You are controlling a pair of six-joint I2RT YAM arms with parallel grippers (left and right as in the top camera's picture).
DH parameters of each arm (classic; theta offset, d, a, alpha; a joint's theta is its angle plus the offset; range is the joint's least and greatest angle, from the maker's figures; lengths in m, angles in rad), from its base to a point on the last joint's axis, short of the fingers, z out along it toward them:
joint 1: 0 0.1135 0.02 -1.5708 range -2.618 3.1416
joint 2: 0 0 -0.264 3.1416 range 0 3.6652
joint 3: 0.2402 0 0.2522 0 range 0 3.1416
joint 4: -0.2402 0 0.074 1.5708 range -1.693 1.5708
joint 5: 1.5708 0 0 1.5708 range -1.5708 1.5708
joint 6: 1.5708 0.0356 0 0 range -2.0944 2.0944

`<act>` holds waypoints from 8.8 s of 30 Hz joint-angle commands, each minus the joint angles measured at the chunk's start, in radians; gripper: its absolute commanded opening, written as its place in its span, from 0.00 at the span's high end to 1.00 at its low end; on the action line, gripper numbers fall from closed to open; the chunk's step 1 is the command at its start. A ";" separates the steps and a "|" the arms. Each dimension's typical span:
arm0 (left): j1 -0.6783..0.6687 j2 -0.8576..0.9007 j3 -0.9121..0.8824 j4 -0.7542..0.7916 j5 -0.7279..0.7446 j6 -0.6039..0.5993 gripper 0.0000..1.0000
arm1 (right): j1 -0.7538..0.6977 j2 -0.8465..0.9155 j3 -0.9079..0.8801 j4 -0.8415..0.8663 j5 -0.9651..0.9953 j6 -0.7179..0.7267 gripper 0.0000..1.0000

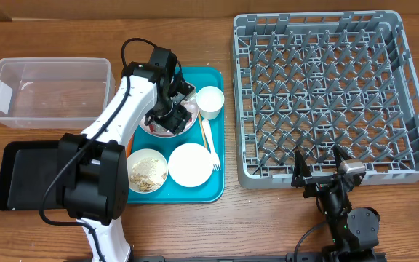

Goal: Sort waste into correct bins and load items into the dishwasher rack
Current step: 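Lower the left gripper and grasp the red snack wrapper, then lift the red wrapper and carry it left over the clear bin, then open the left gripper to drop the wrapper into the clear bin, then move the left gripper back to the plate and grasp the white tissue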

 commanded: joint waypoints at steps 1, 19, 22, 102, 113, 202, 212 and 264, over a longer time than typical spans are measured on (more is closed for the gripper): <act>0.002 0.013 -0.029 0.007 -0.006 0.008 0.24 | -0.004 -0.010 -0.010 0.006 -0.005 -0.003 0.00; 0.002 0.013 -0.051 0.030 -0.024 0.008 0.52 | -0.004 -0.010 -0.010 0.006 -0.005 -0.003 0.00; 0.002 0.013 -0.051 0.034 -0.024 0.008 0.51 | -0.004 -0.010 -0.010 0.006 -0.005 -0.003 0.00; 0.339 0.005 0.540 -0.366 -0.020 -0.571 0.96 | -0.004 -0.010 -0.010 0.006 -0.005 -0.003 0.00; 0.622 0.005 0.502 -0.285 -0.024 -0.619 0.96 | -0.004 -0.010 -0.010 0.006 -0.005 -0.003 0.00; 0.163 -0.026 0.537 -0.383 -0.068 -0.618 0.36 | -0.004 -0.010 -0.010 0.006 -0.005 -0.003 0.00; 0.048 -0.026 0.295 -0.296 -0.119 -0.726 0.28 | -0.004 -0.010 -0.010 0.006 -0.005 -0.003 0.00; 0.047 -0.024 -0.240 0.377 -0.117 -0.696 0.36 | -0.004 -0.010 -0.010 0.006 -0.005 -0.003 0.00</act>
